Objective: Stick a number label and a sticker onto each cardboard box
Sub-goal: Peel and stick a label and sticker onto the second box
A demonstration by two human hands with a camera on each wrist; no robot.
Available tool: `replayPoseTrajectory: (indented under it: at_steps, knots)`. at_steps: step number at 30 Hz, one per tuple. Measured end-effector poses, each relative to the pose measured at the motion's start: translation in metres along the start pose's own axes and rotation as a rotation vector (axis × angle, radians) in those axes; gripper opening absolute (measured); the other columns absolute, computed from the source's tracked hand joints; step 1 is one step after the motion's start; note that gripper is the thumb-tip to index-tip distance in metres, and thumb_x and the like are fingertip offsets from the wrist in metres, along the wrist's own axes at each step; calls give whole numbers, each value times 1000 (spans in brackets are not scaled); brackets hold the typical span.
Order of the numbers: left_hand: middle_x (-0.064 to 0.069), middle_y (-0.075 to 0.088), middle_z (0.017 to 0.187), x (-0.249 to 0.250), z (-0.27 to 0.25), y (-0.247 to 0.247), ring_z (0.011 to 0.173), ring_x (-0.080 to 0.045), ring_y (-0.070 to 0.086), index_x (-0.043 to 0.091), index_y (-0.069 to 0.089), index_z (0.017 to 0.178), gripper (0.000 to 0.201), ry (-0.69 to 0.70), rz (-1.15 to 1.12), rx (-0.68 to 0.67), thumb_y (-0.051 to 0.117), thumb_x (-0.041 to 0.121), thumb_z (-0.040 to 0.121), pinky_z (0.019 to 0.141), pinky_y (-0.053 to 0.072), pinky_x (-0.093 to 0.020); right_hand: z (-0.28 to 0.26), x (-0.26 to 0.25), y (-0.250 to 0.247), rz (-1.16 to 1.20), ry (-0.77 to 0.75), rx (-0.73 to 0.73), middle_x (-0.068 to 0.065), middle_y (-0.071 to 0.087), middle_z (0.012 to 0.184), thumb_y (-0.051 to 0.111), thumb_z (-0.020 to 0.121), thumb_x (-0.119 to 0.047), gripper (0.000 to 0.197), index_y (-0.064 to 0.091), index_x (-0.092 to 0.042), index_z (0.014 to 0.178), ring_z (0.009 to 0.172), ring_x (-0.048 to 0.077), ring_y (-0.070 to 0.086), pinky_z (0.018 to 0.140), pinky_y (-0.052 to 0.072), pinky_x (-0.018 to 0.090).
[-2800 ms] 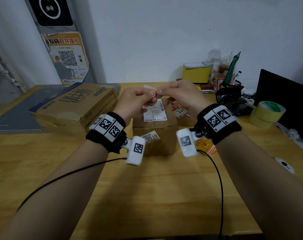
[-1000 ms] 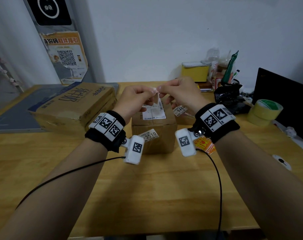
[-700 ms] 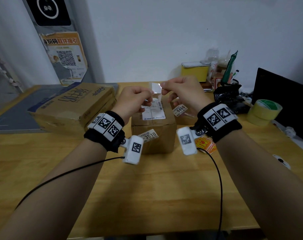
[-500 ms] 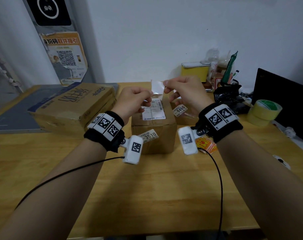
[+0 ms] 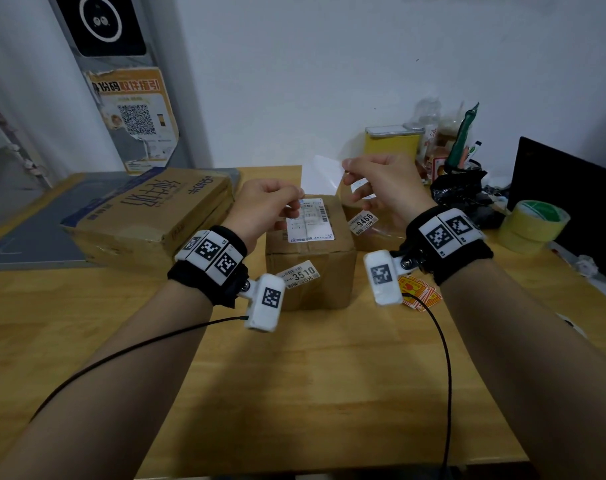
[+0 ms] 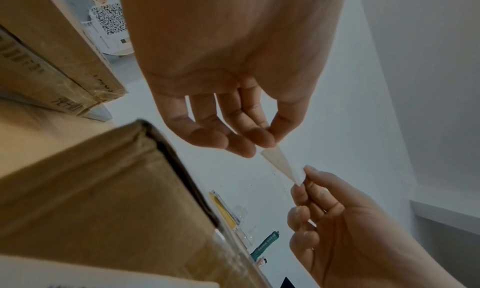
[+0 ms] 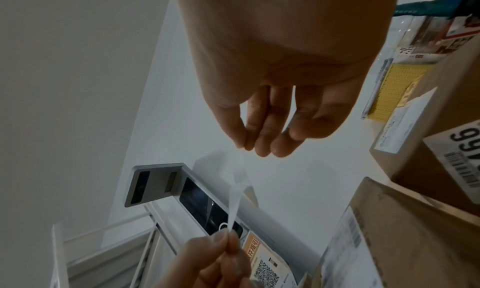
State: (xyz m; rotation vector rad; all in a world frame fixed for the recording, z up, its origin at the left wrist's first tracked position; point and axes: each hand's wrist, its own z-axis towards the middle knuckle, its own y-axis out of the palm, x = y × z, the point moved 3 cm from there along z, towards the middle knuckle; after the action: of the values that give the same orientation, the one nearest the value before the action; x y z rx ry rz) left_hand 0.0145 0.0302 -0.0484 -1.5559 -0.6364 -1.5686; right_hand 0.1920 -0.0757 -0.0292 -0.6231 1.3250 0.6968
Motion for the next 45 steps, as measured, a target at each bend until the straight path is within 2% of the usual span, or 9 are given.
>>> replayPoseTrajectory:
  at_steps: [4, 10, 18, 23, 27, 31, 34, 41, 45]
  knots:
    - [1, 66, 70, -2, 2, -3, 65, -12, 64, 13, 74, 85, 10, -22, -4, 2, 68, 19, 90, 57, 47, -26, 3, 3, -6, 44, 16, 32, 8, 69, 79, 76, 89, -21, 22, 74, -1, 99, 48, 16, 56, 42, 40, 22]
    - [1, 68, 75, 3, 4, 4, 71, -14, 66, 15, 74, 86, 10, -45, 8, -25, 68, 23, 90, 65, 51, -29, 11, 9, -22, 29, 32, 139, 2, 69, 72, 75, 88, -25, 15, 74, -10, 91, 47, 15, 56, 44, 42, 22]
    - [3, 70, 70, 13, 9, 33, 63, -11, 64, 7, 75, 89, 14, -62, 50, -84, 69, 20, 89, 53, 50, -23, 17, 11, -54, 21, 10, 314, -1, 65, 59, 73, 87, -26, 16, 74, -9, 86, 42, 17, 51, 44, 39, 25]
    - [-4, 74, 83, 24, 11, 66, 65, -15, 64, 3, 74, 95, 16, -84, 91, -220, 66, 17, 92, 50, 46, -23, 13, 2, -69, 5, -27, 341, 4, 66, 64, 71, 90, -22, 13, 73, -10, 86, 39, 16, 49, 41, 38, 21]
    - [-11, 78, 92, 30, 13, 85, 71, -19, 72, 2, 73, 99, 11, -161, 138, -388, 65, 0, 92, 49, 55, -22, 9, -2, -78, -15, -45, 344, 6, 68, 67, 70, 91, -22, 19, 75, -5, 95, 40, 16, 51, 41, 38, 20]
    - [-16, 77, 102, 29, 12, 89, 77, -24, 74, 1, 70, 111, 18, -236, 210, -469, 58, 2, 97, 53, 60, -26, 5, 0, -79, -21, -48, 303, 6, 69, 67, 70, 92, -21, 19, 75, -3, 96, 41, 17, 51, 42, 39, 22]
    - [-9, 79, 100, 34, 13, 77, 66, -17, 67, 5, 71, 110, 19, -196, 174, -388, 60, 14, 97, 44, 49, -21, 2, 2, -71, -31, -53, 236, 6, 74, 71, 70, 93, -19, 18, 74, -2, 99, 42, 17, 55, 41, 43, 23]
    - [4, 75, 83, 29, 17, 36, 55, -11, 58, 15, 76, 98, 38, -208, 26, -184, 51, 45, 99, 46, 35, -20, -10, 2, -29, -112, -154, -52, 12, 79, 89, 72, 92, -12, 14, 75, -1, 100, 53, 25, 65, 43, 52, 27]
    - [5, 73, 80, 19, 18, 19, 56, -11, 57, 16, 74, 95, 30, -195, 39, -120, 59, 42, 96, 46, 34, -20, -10, 7, -12, -229, -244, -144, 12, 76, 93, 76, 89, -13, 3, 77, -12, 91, 61, 31, 72, 47, 56, 32]
